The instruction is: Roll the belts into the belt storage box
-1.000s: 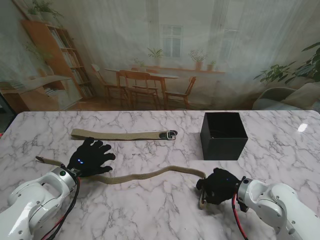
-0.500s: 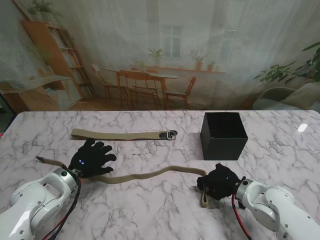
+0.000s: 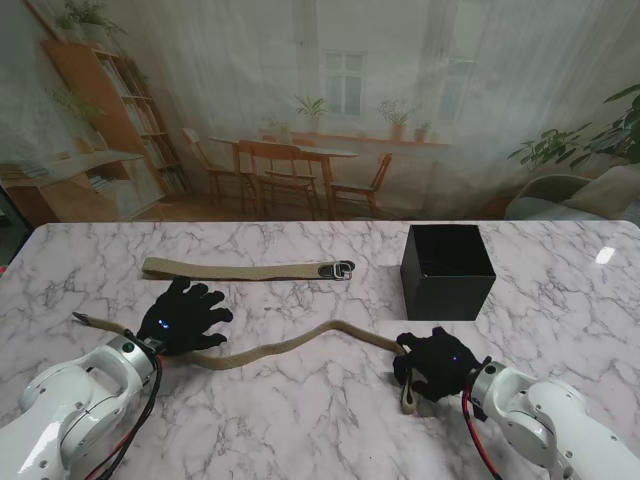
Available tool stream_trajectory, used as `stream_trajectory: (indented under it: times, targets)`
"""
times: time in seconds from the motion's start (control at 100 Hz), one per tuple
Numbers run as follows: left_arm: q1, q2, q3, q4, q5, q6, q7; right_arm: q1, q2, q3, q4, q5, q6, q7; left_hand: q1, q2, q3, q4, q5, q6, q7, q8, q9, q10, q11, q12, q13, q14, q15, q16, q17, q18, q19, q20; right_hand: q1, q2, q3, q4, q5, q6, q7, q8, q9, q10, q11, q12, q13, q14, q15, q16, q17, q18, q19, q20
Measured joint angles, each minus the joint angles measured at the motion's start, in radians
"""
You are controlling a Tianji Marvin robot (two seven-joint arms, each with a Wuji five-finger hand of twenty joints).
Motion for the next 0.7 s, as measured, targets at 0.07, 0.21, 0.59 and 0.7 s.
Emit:
stream_trajectory:
  times: [0.07, 0.21, 0.59, 0.7]
  targets:
    - [0.0, 0.0, 0.0, 0.0, 0.0, 0.0, 0.0, 0.002, -0.001, -0.003, 0.005, 0.008, -0.001, -0.003, 0.0, 0.0, 0.0, 0.0, 0.0, 0.0, 0.0, 0.0, 0.0, 0.0, 0.0, 0.0, 0.0, 0.0, 0.0, 0.0, 0.0, 0.0, 0.0, 0.0, -0.016, -0.01, 0.0, 0.0, 0.02, 0.002, 0.014, -0.02, -0.049, 0.013, -0.015, -0.009, -0.017, 0.017, -0.021, -0.028, -0.009, 0.005, -0.011, 0.0]
    - [0.0, 0.0, 0.001, 0.0, 0.0, 0.001, -0.001, 0.003, -0.005, -0.006, 0.014, 0.042, 0.004, 0.003, 0.0, 0.0, 0.0, 0.0, 0.0, 0.0, 0.0, 0.0, 0.0, 0.0, 0.0, 0.0, 0.0, 0.0, 0.0, 0.0, -0.001, 0.0, 0.0, 0.0, -0.031, -0.02, -0.003, -0.004, 0.048, 0.039, 0.035, -0.025, 0.005, -0.007, -0.014, -0.016, -0.015, 0.057, -0.026, -0.047, -0.011, 0.012, -0.022, -0.02]
    - [-0.001, 0.0, 0.004, 0.002, -0.001, 0.001, -0.002, 0.031, -0.007, -0.053, 0.089, -0.004, 0.028, -0.196, 0.0, 0.0, 0.0, 0.0, 0.0, 0.0, 0.0, 0.0, 0.0, 0.0, 0.0, 0.0, 0.0, 0.0, 0.0, 0.0, -0.001, 0.0, 0.0, 0.0, -0.025, -0.006, -0.102, -0.03, 0.047, 0.083, 0.066, -0.006, 0.77, -0.236, 0.24, 0.208, 0.245, -0.072, 0.014, 0.037, 0.098, -0.027, 0.055, -0.031]
    - [-0.002, 0.0, 0.005, 0.003, -0.001, 0.001, -0.001, 0.05, -0.007, -0.073, 0.125, -0.02, 0.019, -0.268, 0.0, 0.0, 0.0, 0.0, 0.0, 0.0, 0.0, 0.0, 0.0, 0.0, 0.0, 0.0, 0.0, 0.0, 0.0, 0.0, -0.001, 0.0, -0.002, 0.0, -0.045, 0.034, -0.09, 0.006, -0.027, 0.096, -0.165, -0.036, 0.87, -0.257, 0.253, 0.212, 0.319, -0.094, 0.068, 0.071, 0.133, -0.073, 0.095, -0.031]
